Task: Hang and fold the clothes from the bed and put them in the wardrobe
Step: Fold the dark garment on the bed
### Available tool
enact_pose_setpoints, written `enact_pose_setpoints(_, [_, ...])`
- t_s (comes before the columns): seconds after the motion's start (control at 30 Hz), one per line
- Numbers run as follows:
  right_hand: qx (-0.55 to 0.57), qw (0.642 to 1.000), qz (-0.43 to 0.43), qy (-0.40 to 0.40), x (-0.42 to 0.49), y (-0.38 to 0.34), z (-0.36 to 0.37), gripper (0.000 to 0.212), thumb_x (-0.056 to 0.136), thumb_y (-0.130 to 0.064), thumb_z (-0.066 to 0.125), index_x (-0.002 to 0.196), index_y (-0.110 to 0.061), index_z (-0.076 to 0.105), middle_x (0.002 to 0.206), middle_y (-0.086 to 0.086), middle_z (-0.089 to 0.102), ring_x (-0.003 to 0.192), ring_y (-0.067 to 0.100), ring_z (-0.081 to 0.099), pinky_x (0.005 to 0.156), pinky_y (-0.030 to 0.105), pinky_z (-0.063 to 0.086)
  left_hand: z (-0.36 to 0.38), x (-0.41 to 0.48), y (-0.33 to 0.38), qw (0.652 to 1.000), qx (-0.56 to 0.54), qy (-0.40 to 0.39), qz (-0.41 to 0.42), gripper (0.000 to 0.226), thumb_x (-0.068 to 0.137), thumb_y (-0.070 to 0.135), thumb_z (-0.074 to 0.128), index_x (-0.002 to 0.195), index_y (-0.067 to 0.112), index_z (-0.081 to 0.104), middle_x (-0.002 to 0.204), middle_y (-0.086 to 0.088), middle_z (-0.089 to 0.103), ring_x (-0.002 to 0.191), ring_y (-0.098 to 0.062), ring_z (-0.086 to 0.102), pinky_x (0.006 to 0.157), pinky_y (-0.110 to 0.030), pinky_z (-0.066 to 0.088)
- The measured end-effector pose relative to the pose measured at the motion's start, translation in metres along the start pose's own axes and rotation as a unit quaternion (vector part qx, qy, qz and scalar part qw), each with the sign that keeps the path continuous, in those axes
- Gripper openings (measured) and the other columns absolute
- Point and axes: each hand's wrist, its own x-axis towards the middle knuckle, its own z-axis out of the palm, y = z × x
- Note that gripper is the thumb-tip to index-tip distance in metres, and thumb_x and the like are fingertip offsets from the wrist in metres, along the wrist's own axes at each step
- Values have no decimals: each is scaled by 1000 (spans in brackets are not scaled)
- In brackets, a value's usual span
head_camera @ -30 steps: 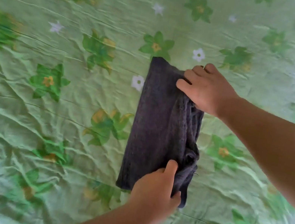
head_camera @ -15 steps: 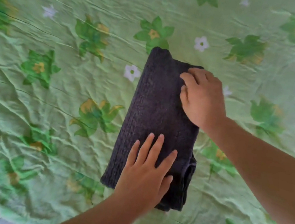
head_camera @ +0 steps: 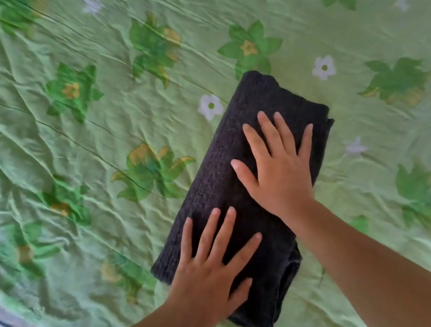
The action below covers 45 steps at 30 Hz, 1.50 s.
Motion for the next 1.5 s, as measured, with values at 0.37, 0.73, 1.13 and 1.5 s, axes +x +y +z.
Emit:
enact_pose_setpoints(0.37, [67, 996, -10, -57, 32, -10, 17, 70, 97, -75, 23, 155, -36, 29, 167, 6, 19, 154, 33, 14, 114, 74, 12, 14, -3, -11, 999, -21, 38, -22, 78, 93, 72, 42, 159, 39, 19, 168, -16, 7, 154, -36, 8, 114, -72, 17])
enact_pose_setpoints(0.73, [176, 926, 228, -243, 100, 62, -31, 88, 69, -78, 70, 126, -13, 52, 118, 12, 59, 101, 33, 57, 82, 43, 46, -31, -30, -51, 713, -539, -82, -440, 69, 66, 25, 92, 125, 29, 55, 107, 7, 73, 97, -13, 72, 84, -35, 61])
enact_pose_setpoints(1.13, [514, 641, 459, -338, -3, 69, -66, 41, 81, -12, 79, 119, -5, 66, 107, 12, 76, 96, 30, 75, 90, 46, 56, -134, 39, -197, 743, -563, 81, -352, 42, 83, -9, 69, 102, 27, 60, 89, -9, 66, 66, -17, 60, 55, -28, 44])
enact_pose_setpoints(1.5, [667, 504, 538, -107, -59, -31, -43, 48, 85, 4, 71, 129, -12, 60, 116, 14, 73, 102, 33, 72, 87, 47, 57, -126, 95, -268, 755, -544, -63, -362, 86, 58, 37, 93, 129, 8, 55, 114, -13, 72, 91, -26, 75, 74, -41, 61])
